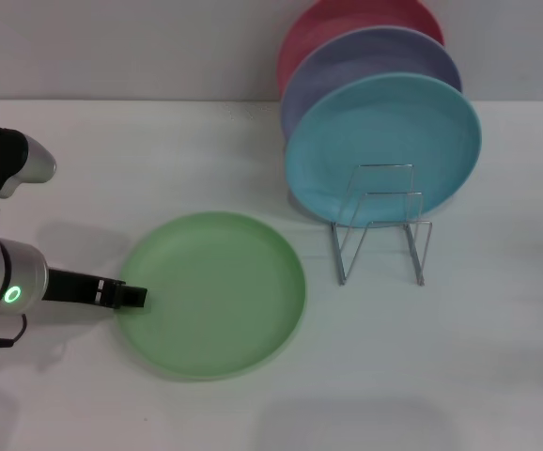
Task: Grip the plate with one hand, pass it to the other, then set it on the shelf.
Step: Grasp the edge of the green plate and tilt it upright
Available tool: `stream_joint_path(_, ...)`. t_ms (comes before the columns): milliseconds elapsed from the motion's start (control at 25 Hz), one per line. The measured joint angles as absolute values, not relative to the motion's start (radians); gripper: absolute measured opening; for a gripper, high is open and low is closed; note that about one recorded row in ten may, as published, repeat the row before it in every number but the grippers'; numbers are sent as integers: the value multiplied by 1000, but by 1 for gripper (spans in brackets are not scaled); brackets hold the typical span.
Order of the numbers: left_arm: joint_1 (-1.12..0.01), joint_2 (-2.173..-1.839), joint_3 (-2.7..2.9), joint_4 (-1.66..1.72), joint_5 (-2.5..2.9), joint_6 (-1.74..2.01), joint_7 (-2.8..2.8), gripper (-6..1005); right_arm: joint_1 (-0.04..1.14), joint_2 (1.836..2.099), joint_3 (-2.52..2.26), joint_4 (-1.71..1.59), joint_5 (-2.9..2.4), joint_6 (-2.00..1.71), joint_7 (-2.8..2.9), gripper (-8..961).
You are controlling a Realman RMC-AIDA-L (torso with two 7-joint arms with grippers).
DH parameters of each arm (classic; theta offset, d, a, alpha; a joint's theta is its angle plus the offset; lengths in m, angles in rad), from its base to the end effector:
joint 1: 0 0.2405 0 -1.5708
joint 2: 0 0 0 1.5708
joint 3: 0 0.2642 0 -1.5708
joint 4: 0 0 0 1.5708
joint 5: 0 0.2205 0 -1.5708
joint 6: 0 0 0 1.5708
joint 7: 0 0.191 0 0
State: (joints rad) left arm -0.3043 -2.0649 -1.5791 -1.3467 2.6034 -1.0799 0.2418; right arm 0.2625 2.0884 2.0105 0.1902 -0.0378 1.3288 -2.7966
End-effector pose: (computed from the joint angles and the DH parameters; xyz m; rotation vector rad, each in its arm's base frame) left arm -0.2790 0.3720 -0.0584 -2.1575 -1.2650 0.1902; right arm 0.4007 0.3284 0.0782 -1.1621 0.5608 0.7897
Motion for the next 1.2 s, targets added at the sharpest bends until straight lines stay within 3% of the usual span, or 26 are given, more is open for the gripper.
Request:
stream_joint_path(240,-306,-2065,-1572,-1350,2602,-1089,246,634,260,2088,2009,190,-40,1331,-2796,818)
stream_joint_path(720,-303,-2066,-1562,-1390,2603,-1092,244,491,255,2088,2009,193,-40,1333,-2796,818)
stream_joint_path(920,-304,-2066,-1562,-1390,2603,-1092,247,241,254,2088,2009,193,-40,1333,-2796,819)
stream_joint_path(1120,-305,-2066,-1561,-1391,2604,-1090,248,58,253,2089,2009,195,-40,1333,-2796,819)
stream_joint_path(1200,-304,-2066,-1558,-1402,2604,-1087,248,29,253,2089,2009,196,-40,1333,-2796,819)
